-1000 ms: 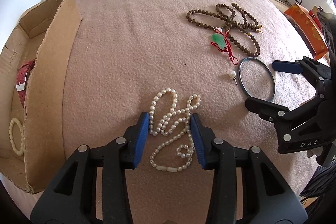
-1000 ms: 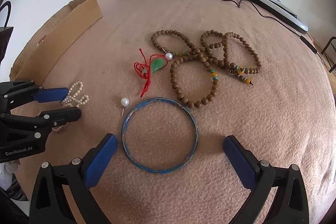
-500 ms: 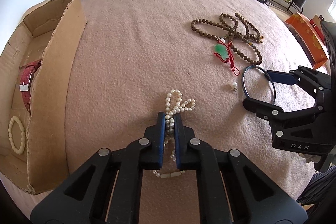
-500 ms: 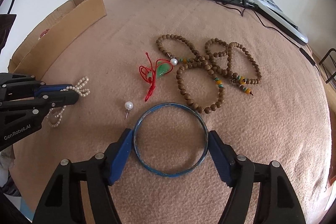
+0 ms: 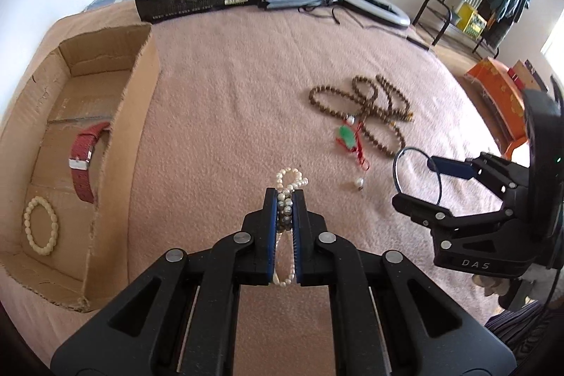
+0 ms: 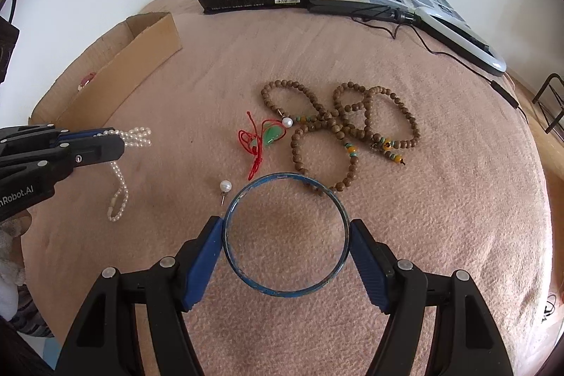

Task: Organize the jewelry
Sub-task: 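Carry the pearl necklace in the left tool and the bangle in the right tool to the box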

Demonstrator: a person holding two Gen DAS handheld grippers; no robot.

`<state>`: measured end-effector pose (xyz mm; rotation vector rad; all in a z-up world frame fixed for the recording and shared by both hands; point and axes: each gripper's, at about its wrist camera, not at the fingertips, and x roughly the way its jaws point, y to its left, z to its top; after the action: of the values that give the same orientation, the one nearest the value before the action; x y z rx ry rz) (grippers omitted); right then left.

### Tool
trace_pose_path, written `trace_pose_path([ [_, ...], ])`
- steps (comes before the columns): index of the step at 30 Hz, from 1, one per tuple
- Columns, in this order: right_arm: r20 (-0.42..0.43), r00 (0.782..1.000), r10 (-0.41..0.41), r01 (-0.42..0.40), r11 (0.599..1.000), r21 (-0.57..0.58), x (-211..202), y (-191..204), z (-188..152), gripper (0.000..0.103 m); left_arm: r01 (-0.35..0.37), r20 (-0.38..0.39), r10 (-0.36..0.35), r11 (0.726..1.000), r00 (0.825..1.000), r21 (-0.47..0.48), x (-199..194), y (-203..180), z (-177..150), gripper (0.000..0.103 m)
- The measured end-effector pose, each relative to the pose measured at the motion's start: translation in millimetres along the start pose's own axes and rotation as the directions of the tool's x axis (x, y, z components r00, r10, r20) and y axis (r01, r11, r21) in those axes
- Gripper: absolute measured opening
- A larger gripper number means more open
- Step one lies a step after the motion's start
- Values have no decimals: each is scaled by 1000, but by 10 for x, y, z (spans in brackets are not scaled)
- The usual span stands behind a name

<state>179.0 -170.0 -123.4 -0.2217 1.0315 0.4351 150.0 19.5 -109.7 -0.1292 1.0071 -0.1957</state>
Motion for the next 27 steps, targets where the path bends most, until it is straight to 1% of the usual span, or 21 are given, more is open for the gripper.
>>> trace_pose_path([
  [4,34,999,-5,5,1000,8,-118,-5,53,73,27,51,-26,999,998,-27,-192,30,91,5],
  [7,56,998,-5,4,1000,16,-209,-7,101,73,33,87,-29,999,996,-38,-319,46,145,5],
  [13,105,994,-3,2,1000,16,-370,52,238,73,52,161,-41,997,986,-62,-582,136,266,5],
  [21,178,984,25,-30,999,27,-558,156,516,73,35,263,-7,994,965,-102,-936,374,407,5],
  [27,230,972,48,-51,999,9,-649,332,755,73,21,305,24,989,952,-143,-1111,596,440,5],
])
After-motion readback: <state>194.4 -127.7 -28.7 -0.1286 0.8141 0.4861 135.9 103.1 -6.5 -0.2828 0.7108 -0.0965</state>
